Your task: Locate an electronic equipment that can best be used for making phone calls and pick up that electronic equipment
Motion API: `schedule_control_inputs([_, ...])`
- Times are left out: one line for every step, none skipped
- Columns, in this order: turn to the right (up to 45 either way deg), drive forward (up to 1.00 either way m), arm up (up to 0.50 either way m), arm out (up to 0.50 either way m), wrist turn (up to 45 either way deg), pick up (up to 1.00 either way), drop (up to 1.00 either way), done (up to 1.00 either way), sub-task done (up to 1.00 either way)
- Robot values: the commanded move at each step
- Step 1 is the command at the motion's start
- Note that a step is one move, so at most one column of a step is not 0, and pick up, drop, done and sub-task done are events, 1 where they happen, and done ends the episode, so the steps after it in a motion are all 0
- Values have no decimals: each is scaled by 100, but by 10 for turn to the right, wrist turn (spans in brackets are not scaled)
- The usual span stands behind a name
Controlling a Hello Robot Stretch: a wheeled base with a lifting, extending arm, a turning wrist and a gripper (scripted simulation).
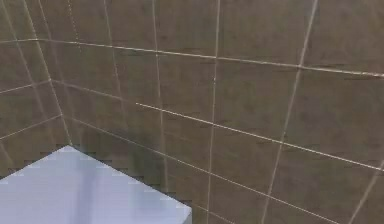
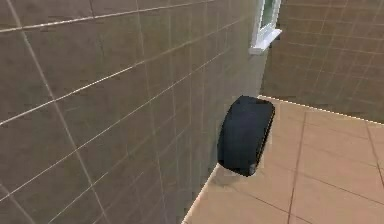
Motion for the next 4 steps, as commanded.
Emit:
schedule_control_inputs([-450,0,0,0,0,0,0,0,0])
schedule_control_inputs([-450,0,0,0,0,0,0,0,0])
schedule_control_inputs([-450,0,0,0,0,0,0,0,0])
schedule_control_inputs([-150,0,0,0,0,0,0,0,0])
